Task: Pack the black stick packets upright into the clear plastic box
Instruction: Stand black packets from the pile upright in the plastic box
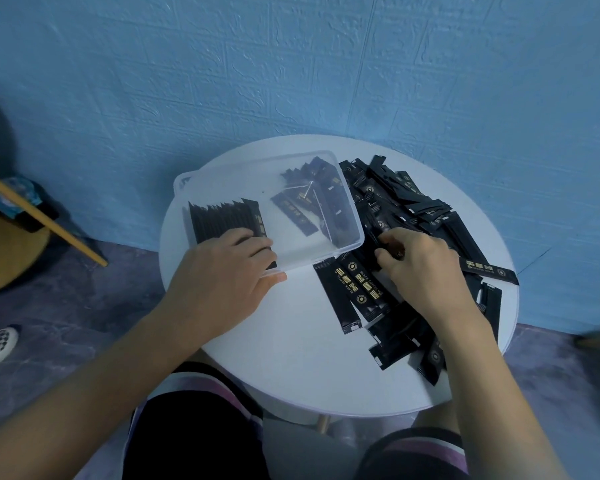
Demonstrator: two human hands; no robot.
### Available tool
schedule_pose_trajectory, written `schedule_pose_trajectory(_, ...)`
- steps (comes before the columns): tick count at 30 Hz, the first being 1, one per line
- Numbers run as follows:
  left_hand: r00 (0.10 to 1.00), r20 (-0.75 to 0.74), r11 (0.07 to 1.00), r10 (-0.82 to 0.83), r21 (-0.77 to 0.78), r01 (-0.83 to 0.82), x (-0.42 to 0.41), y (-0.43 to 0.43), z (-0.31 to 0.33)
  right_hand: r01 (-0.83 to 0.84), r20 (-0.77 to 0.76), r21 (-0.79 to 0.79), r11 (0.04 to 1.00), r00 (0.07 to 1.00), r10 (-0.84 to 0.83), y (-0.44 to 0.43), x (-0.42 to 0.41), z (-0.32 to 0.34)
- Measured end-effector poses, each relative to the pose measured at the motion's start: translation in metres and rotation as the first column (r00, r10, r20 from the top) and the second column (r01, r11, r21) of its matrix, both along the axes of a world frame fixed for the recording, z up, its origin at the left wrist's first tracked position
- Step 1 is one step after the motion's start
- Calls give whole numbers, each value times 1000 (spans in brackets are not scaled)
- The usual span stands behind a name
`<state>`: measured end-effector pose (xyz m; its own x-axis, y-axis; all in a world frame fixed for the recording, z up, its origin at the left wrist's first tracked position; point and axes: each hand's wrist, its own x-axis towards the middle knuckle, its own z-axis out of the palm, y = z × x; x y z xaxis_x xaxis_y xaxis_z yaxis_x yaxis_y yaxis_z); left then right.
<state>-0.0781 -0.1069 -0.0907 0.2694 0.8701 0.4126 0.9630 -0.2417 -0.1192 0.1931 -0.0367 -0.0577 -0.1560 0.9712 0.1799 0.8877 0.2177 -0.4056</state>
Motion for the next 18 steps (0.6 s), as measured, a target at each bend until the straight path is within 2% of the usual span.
schedule_pose_trajectory(6, 1000, -7, 1000, -4, 4, 4, 0, -1, 0, 65, -151, 68, 996, 987, -54, 9, -2, 6)
schedule_pose_trajectory(9, 1000, -22, 1000, -14, 13, 14, 0, -2, 0, 132, -346, 160, 978, 936, -69, 7, -6, 19)
schedule_pose_trajectory(11, 999, -32, 999, -23, 21, 24, 0, -2, -2, 125, -492, 217, 968, 871, -3, -1, -14, 32)
schedule_pose_trajectory(12, 999, -38, 999, -28, 29, 29, 0, -3, -3, 97, -516, 254, 962, 855, 51, -6, -21, 38)
schedule_pose_trajectory(15, 998, -53, 998, -36, 55, 39, 3, -5, -5, -53, -418, 321, 946, 888, 191, -18, -50, 46)
schedule_pose_trajectory(18, 996, -76, 995, -49, 79, 55, 8, -9, -8, -138, -263, 263, 955, 942, 209, -13, -81, 35)
